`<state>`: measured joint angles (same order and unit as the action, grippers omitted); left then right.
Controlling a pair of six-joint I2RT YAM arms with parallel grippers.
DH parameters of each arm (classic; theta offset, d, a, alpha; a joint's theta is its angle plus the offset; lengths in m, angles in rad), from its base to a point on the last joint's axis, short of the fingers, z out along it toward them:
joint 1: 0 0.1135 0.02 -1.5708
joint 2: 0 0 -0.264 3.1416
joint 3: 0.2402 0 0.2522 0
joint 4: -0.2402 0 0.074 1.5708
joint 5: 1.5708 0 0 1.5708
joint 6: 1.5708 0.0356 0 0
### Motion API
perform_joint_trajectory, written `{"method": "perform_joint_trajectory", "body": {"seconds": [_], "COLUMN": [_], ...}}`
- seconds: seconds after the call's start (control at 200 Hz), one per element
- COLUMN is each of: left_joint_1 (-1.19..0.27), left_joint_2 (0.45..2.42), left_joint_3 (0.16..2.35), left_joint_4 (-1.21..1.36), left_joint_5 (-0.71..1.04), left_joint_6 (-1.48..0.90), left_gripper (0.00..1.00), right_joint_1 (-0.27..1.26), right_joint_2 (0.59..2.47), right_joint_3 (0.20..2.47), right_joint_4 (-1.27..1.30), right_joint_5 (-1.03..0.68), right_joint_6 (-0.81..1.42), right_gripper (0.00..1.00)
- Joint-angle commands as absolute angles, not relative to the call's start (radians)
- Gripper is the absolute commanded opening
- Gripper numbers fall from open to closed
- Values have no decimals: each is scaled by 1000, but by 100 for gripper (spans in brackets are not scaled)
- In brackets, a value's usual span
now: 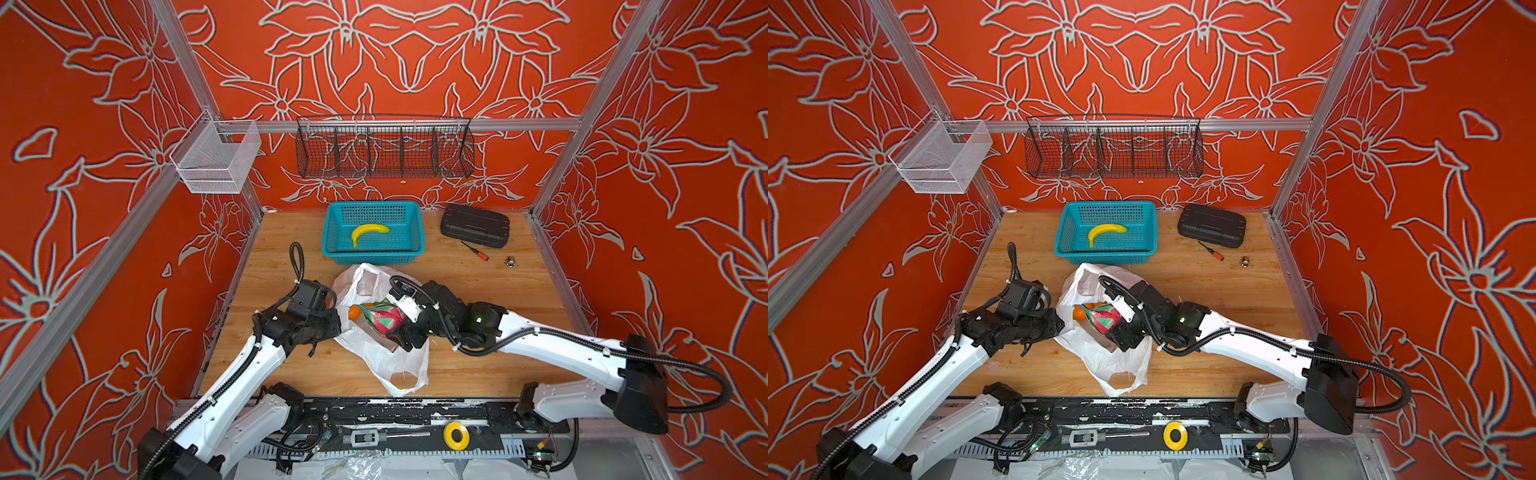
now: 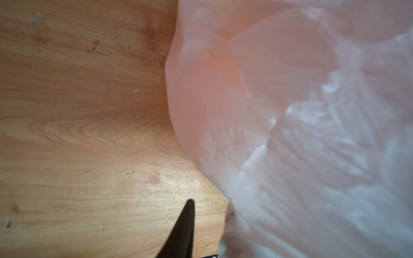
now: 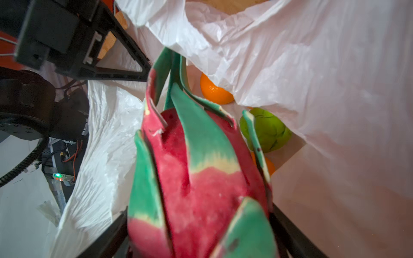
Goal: Untie the knot of the plastic bag and take out the fruit
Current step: 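Lift the dragon fruit out of the bag with the right gripper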
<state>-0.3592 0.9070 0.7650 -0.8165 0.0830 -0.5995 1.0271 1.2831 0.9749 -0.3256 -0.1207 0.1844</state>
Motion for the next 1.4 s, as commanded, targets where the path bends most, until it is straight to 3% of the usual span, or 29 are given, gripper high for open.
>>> {"method": "perform_joint_trajectory", "body": {"seconds": [0.0,0.2,0.345,0.61,0.896,1.106,1.211,1.326,1.396], "left_joint_1": [-359,-360,-360,-360,-360,-359,-359,-360,-360], "left_joint_2": [900,892,891,836,826,865,904,965,1019], "left_joint_3": [781,781,785,817,974,1186,1269,1323,1342], "left_joint_4": [-838,-829,-822,-807,-814,-794,-745,-654,-604], "left_joint_5": [69,75,86,82,38,13,69,216,284], "left_joint_6": [-601,-611,-609,-591,-547,-506,-516,-556,-593], "left_gripper": [27,28,32,64,78,82,87,100,97], "right_joint_1": [1028,1026,1024,941,748,668,658,657,657], "right_joint_2": [1204,1108,1086,1135,1240,1314,1342,1372,1390], "right_joint_3": [956,927,942,1026,1131,1176,1197,1218,1228], "right_joint_4": [-229,-109,-56,29,112,139,157,196,225], "right_joint_5": [-181,-258,-223,-89,-184,-265,-308,-383,-427], "right_joint_6": [180,188,204,304,495,529,505,480,481], "right_gripper": [54,55,55,52,52,52,53,52,52]}}
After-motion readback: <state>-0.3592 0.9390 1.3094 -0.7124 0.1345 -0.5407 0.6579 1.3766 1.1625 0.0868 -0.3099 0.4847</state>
